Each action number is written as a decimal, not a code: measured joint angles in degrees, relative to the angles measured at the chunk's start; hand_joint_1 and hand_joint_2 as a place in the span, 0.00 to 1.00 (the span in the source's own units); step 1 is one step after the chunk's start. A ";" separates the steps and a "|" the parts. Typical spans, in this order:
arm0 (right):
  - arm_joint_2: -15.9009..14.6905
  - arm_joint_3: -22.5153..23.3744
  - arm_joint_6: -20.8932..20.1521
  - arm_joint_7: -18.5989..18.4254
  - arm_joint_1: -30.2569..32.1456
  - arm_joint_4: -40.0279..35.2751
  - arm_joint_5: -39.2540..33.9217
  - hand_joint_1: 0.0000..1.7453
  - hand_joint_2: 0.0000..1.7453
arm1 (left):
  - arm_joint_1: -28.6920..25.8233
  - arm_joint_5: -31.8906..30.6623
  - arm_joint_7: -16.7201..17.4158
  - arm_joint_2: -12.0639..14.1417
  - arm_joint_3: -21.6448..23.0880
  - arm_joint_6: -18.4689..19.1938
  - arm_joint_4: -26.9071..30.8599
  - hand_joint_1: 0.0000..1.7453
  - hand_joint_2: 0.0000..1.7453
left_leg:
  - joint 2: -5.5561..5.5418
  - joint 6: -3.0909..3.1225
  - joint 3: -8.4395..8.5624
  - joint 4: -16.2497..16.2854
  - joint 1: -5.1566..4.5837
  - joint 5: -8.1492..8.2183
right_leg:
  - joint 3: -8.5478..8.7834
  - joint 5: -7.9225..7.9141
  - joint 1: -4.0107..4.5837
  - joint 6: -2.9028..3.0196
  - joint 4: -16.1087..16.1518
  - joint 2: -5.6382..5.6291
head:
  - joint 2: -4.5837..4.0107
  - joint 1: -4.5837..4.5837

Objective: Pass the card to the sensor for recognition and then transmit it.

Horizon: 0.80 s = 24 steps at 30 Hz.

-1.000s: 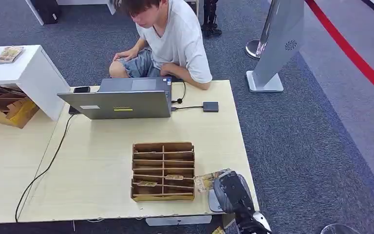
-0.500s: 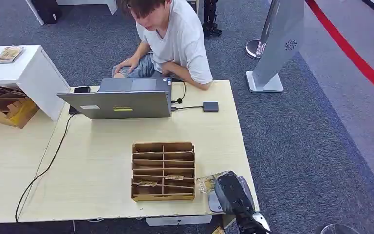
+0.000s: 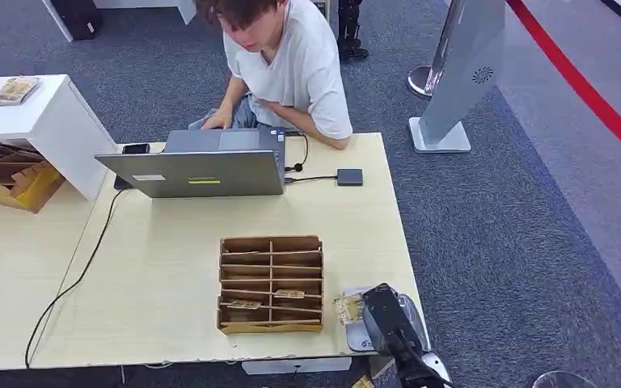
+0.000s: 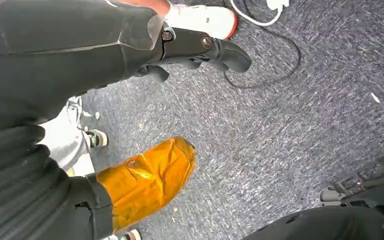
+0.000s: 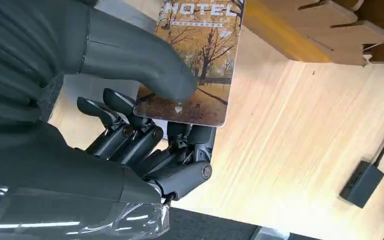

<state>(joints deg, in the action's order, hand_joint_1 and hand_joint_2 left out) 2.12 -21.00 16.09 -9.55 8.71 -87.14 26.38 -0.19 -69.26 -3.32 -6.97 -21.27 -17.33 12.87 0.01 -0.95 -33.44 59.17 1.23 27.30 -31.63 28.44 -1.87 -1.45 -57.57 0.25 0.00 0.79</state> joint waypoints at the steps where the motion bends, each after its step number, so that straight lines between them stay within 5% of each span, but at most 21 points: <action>1: 0.00 0.02 0.00 -0.02 -0.01 0.09 0.02 1.00 1.00 | -0.01 0.00 0.00 -0.02 -0.04 0.00 0.00 0.00 1.00 | 0.00 0.00 0.00 0.00 0.00 0.00 | 0.00 0.00 0.00 0.00 0.00 0.00 | 0.00 0.02; 24: 0.31 1.49 0.15 -4.81 -1.04 3.04 7.70 1.00 1.00 | -0.16 -0.66 0.26 -0.26 -1.53 -0.13 0.00 0.00 1.00 | 0.00 0.00 0.00 0.00 0.00 0.00 | 0.00 0.00 0.00 0.00 0.00 0.00 | 0.00 0.02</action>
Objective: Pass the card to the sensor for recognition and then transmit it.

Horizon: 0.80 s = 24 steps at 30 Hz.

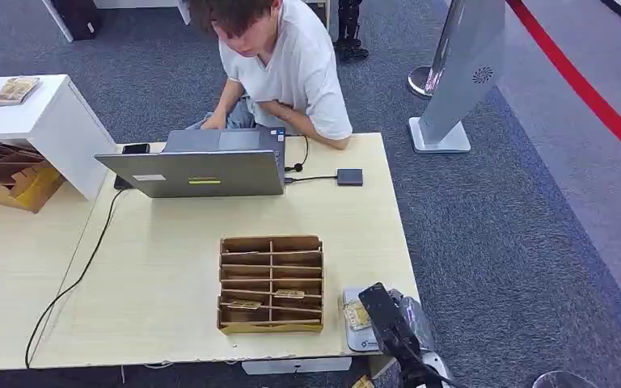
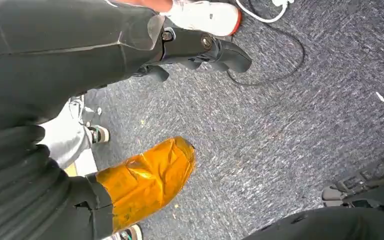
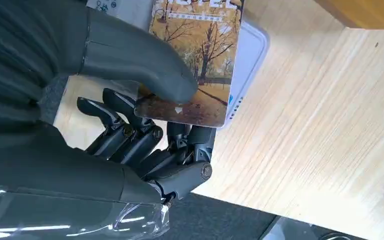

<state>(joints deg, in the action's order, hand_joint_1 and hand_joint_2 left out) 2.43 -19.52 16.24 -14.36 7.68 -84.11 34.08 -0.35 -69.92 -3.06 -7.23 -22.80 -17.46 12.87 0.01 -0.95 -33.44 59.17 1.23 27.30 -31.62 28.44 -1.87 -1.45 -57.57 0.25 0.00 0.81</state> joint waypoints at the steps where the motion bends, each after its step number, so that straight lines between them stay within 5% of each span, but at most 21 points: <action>1: 0.02 0.11 -0.24 -0.35 -0.03 0.11 0.63 1.00 1.00 | -0.01 -0.06 0.00 0.00 -0.04 0.02 0.00 0.00 1.00 | 0.00 0.00 0.00 0.00 0.00 0.00 | 0.00 0.00 0.00 0.00 0.00 0.00 | 0.00 0.00; 24: 0.94 1.79 -2.47 -2.47 -1.85 2.29 4.48 1.00 1.00 | -0.23 -1.07 -0.07 -0.33 -1.64 0.09 0.00 0.00 1.00 | 0.00 0.00 0.00 0.00 0.00 0.00 | 0.00 0.00 0.00 0.00 0.00 0.00 | 0.00 0.00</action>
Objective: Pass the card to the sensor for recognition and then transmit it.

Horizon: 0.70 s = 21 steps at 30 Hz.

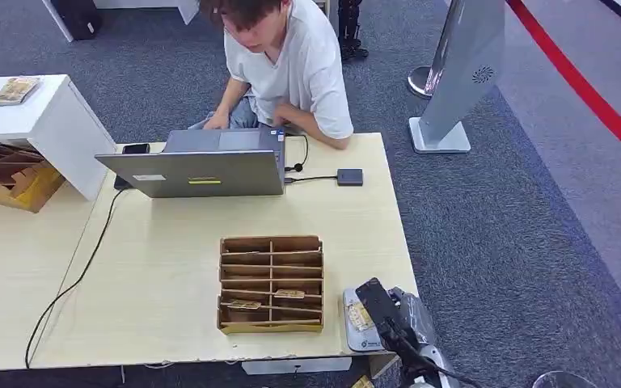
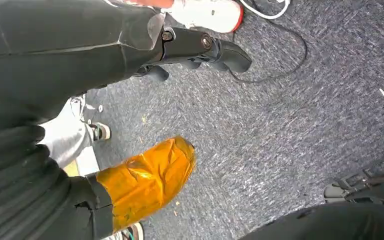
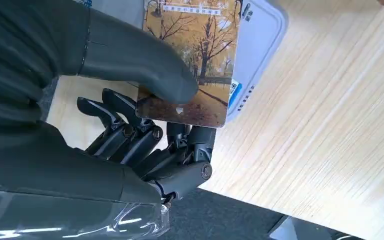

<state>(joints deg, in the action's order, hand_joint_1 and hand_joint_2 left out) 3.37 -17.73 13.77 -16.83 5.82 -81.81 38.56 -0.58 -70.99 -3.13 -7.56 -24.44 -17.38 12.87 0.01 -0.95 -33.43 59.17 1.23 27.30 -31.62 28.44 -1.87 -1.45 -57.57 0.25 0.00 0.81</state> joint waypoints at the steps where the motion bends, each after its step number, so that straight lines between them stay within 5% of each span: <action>1: 0.02 0.00 0.00 0.00 -0.06 0.04 0.00 1.00 1.00 | 0.00 0.00 0.00 -0.02 -0.04 0.00 0.00 0.00 1.00 | 0.00 0.00 0.00 0.00 0.00 0.00 | 0.00 0.00 0.00 0.00 0.00 0.00 | 0.00 0.00; 21: 0.42 0.07 0.04 0.00 -0.52 0.79 0.33 1.00 1.00 | -0.03 -0.02 0.04 -0.20 -0.76 -0.02 0.00 0.00 1.00 | 0.00 0.00 0.00 0.00 0.00 0.00 | 0.00 0.00 0.00 0.00 0.00 0.00 | 0.00 0.00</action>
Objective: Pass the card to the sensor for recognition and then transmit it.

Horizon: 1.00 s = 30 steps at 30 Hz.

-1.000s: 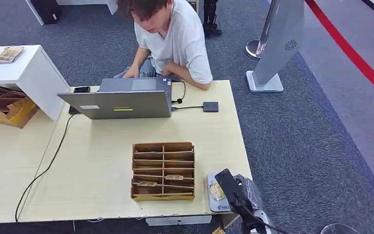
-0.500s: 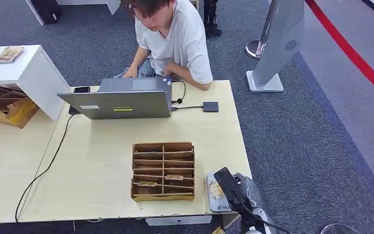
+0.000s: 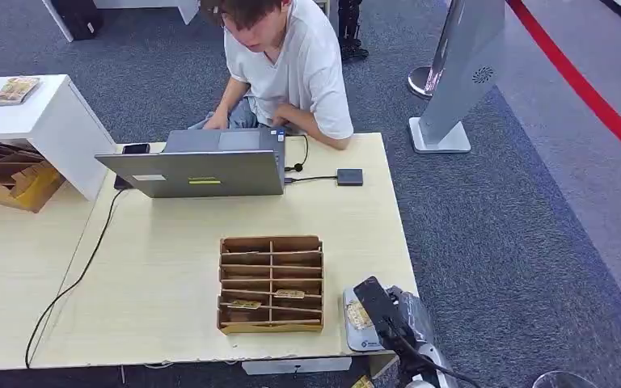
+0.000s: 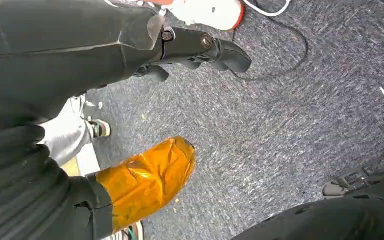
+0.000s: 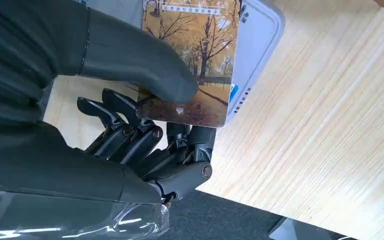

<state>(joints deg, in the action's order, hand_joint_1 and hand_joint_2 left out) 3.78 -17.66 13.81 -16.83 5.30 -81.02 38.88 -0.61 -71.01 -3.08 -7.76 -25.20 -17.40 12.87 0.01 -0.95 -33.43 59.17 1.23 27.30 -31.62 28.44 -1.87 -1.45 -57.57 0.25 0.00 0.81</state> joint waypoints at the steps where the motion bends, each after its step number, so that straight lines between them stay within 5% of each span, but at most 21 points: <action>1: 0.02 0.00 0.00 0.00 -0.01 0.00 0.00 1.00 1.00 | 0.00 0.00 0.00 0.00 -0.07 0.00 0.00 0.00 1.00 | 0.00 0.00 0.00 0.00 0.00 0.00 | 0.00 0.00 0.00 0.00 0.00 0.00 | 0.00 0.00; 25: 0.52 0.59 3.52 3.35 0.07 -1.36 2.01 1.00 1.00 | -0.05 -0.96 -0.09 -0.35 -0.96 -0.02 0.00 0.00 1.00 | 0.00 0.00 0.00 0.00 0.00 0.00 | 0.00 0.00 0.00 0.00 0.00 0.00 | 0.00 -0.02; 30: 0.90 0.94 10.40 9.94 1.47 -7.39 4.31 1.00 1.00 | -0.19 -3.06 -0.61 -1.07 -3.23 -0.02 0.02 0.00 1.00 | 0.00 0.00 0.00 0.00 0.00 0.00 | -0.01 0.00 0.00 0.00 0.00 0.00 | 0.00 0.00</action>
<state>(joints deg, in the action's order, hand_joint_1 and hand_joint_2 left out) 4.68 -16.72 24.21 -6.89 6.78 -88.41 43.19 -0.80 -74.07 -3.69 -8.83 -28.43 -17.42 12.90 0.01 -0.95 -33.43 59.17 1.23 27.30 -31.63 28.44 -1.87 -1.45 -57.57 0.25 0.00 0.81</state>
